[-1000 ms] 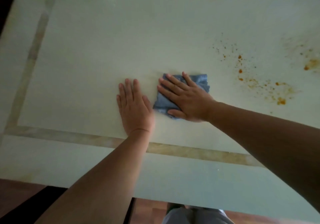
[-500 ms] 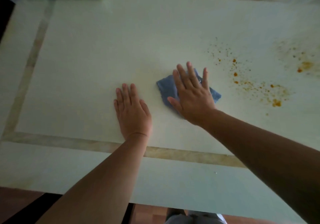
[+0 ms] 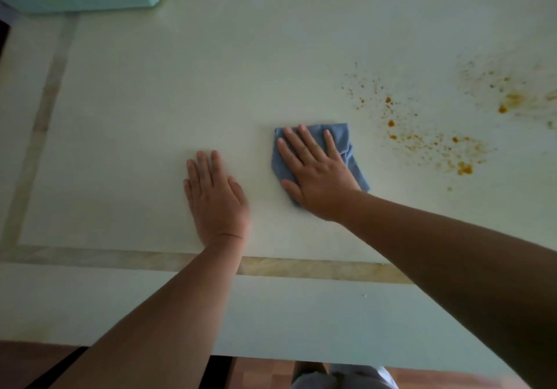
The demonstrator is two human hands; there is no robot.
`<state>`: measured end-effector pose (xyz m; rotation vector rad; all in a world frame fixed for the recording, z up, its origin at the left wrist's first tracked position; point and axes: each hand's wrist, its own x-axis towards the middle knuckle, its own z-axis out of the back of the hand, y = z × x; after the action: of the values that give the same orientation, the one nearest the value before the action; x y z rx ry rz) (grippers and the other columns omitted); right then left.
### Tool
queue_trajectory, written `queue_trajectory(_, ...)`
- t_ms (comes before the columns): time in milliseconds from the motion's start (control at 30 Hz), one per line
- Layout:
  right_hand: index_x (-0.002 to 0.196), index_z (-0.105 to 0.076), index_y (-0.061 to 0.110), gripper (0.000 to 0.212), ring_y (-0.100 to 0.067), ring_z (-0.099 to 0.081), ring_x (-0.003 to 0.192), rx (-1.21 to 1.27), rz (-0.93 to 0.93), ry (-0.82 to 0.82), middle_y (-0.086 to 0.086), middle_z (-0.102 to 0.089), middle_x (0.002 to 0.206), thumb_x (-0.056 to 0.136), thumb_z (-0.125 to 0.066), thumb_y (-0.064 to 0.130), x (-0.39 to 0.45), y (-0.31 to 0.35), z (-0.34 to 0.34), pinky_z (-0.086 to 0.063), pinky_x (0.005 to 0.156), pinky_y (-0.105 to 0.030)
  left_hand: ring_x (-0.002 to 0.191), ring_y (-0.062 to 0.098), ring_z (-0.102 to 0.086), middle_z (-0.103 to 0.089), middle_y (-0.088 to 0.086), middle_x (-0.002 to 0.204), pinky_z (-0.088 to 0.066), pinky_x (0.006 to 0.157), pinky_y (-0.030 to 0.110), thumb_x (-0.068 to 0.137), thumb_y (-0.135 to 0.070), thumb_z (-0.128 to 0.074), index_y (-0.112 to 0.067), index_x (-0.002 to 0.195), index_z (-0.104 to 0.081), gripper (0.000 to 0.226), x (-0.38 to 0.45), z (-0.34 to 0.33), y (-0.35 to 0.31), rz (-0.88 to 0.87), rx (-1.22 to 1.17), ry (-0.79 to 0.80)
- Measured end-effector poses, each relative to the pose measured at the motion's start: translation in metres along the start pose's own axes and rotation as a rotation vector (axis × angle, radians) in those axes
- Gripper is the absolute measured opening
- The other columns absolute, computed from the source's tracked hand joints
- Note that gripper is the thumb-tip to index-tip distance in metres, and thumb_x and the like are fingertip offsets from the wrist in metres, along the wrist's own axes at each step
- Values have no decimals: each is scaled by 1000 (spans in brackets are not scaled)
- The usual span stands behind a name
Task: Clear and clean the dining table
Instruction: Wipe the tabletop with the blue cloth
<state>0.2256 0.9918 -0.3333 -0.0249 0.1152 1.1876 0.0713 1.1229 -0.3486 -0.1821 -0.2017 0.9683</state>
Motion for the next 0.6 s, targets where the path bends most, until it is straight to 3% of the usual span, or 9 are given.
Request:
queue_trajectory(100, 157, -9, 16, 71, -28, -3, 152, -92, 277, 44, -7, -6, 165, 100, -21, 56, -11, -21, 1, -5, 115, -65, 143, 37, -31, -36, 15, 154, -26, 114, 49, 96, -26, -32, -8, 146, -41, 54, 1, -1, -1, -5, 18, 14)
queue_trajectory(167, 158, -11, 19, 70, -27, -4, 152, -93, 341, 63, -5, -7, 165, 99, -21, 57, -6, -32, 2, -4, 116, -65, 142, 38, -32, -37, 17, 153, -27, 113, 50, 97, -24, -33, -7, 146, -41, 52, 0, -4, -2, -18, 45, 4)
queue_trajectory(367, 157, -12, 15, 76, -23, -5, 152, 4, 66, -8, -3, -11, 165, 96, -27, 58, 11, -31, 4, -9, 119, -57, 143, 36, -31, -36, 20, 152, -27, 111, 55, 92, -23, -28, -2, 145, -38, 58, 2, -3, -25, 18, 121, 66)
queue_trajectory(600, 157, -7, 10, 75, -21, 2, 152, 69, -25, -4, -6, -5, 165, 99, -16, 56, 29, -35, 6, -4, 122, -50, 148, 29, -21, -28, 11, 158, -21, 115, 53, 98, -22, -39, -11, 151, -31, 55, 42, -11, -104, -73, 41, 161)
